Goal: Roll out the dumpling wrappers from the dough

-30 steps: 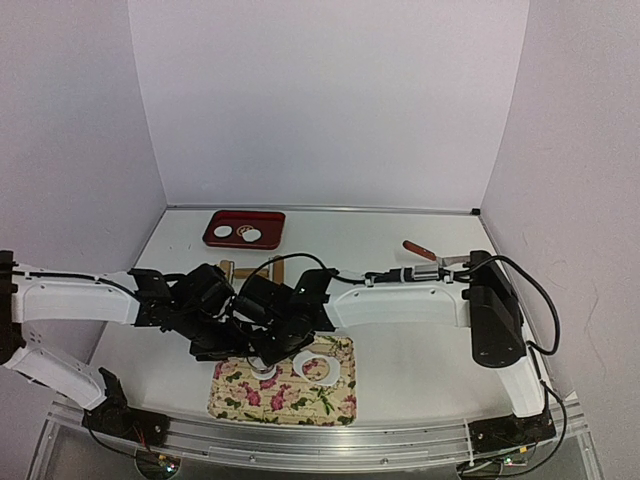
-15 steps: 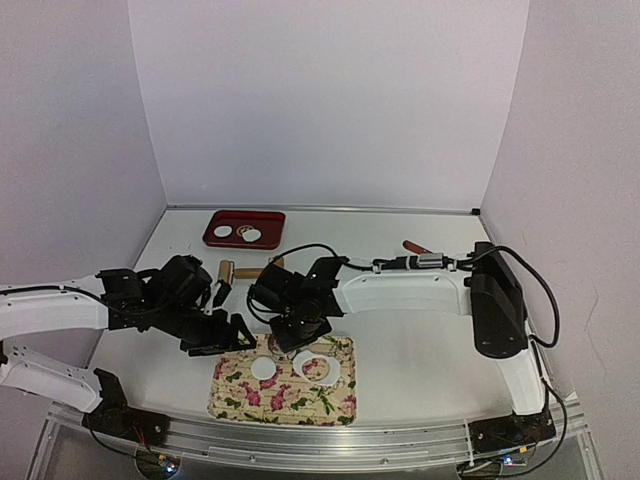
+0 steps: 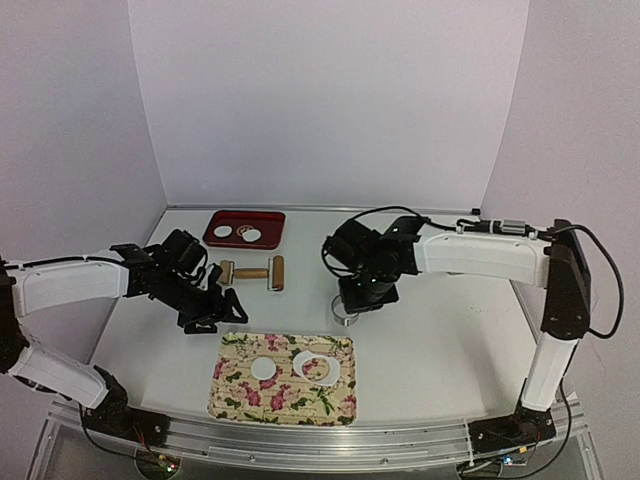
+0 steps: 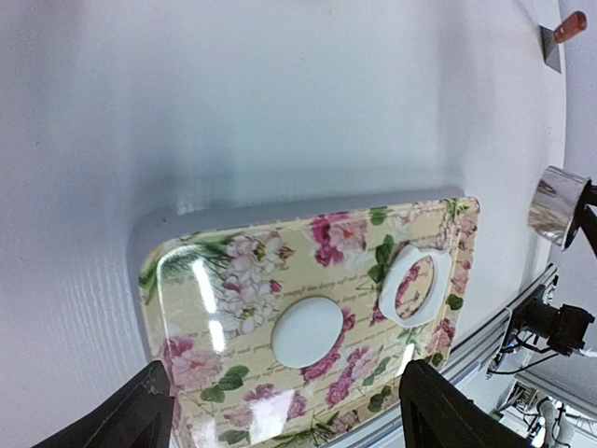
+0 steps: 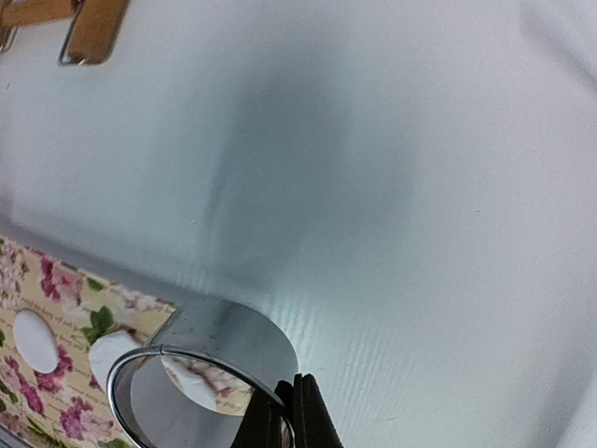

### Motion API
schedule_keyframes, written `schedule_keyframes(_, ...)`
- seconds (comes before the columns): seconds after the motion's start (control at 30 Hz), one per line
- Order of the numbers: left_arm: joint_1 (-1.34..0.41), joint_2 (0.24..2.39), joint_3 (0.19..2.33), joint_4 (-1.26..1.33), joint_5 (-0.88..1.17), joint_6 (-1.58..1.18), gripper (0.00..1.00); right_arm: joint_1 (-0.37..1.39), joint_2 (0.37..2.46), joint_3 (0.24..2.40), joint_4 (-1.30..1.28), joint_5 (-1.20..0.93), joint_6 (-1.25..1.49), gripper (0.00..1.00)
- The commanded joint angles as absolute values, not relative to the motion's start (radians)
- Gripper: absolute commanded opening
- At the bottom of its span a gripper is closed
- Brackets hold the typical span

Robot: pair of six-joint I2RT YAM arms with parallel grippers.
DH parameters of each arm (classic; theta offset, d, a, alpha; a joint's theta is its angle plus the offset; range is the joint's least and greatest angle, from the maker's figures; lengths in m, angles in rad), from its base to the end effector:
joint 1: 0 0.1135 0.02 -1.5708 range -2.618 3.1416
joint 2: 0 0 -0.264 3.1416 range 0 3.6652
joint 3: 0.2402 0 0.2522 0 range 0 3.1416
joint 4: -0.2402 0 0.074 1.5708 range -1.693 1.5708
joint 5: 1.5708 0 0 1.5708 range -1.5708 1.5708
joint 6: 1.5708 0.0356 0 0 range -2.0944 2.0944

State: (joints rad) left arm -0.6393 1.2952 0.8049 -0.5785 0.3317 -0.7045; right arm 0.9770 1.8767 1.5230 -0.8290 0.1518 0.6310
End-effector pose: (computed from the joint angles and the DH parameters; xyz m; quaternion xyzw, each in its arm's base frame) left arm 0.1891 -0.1551 0.2107 0.0098 0.9562 -0.2776 0.0922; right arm 0.2235 0.3214 0.2356 -0.1540 0.9663 0.0868 0.1870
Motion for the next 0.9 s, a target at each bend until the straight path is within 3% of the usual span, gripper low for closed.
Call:
schedule_keyframes(0.0, -0.585, 1.312, 0.792, -0.588, 0.328, -0.681, 0.84, 0.853, 1.768, 1.376, -0.855, 0.184, 0.648, 0.0)
schedule_keyframes(0.23, -0.574, 1.329, 0.705, -0.575, 0.314, -0.706, 0.84, 0.701, 1.691, 1.201, -0.78, 0.148, 0.617, 0.0)
schedule_keyframes(0.5, -0.574, 1.353, 0.657, -0.551, 0.31, -0.699, 0.65, 0.614, 1.683, 1.111, -0.708, 0.121, 0.62, 0.01)
schedule_keyframes(0.87, -0.575, 1.442, 0.661, -0.498, 0.328, -0.644, 0.49, 0.573, 1.712, 1.076, -0.672, 0.12, 0.636, 0.16)
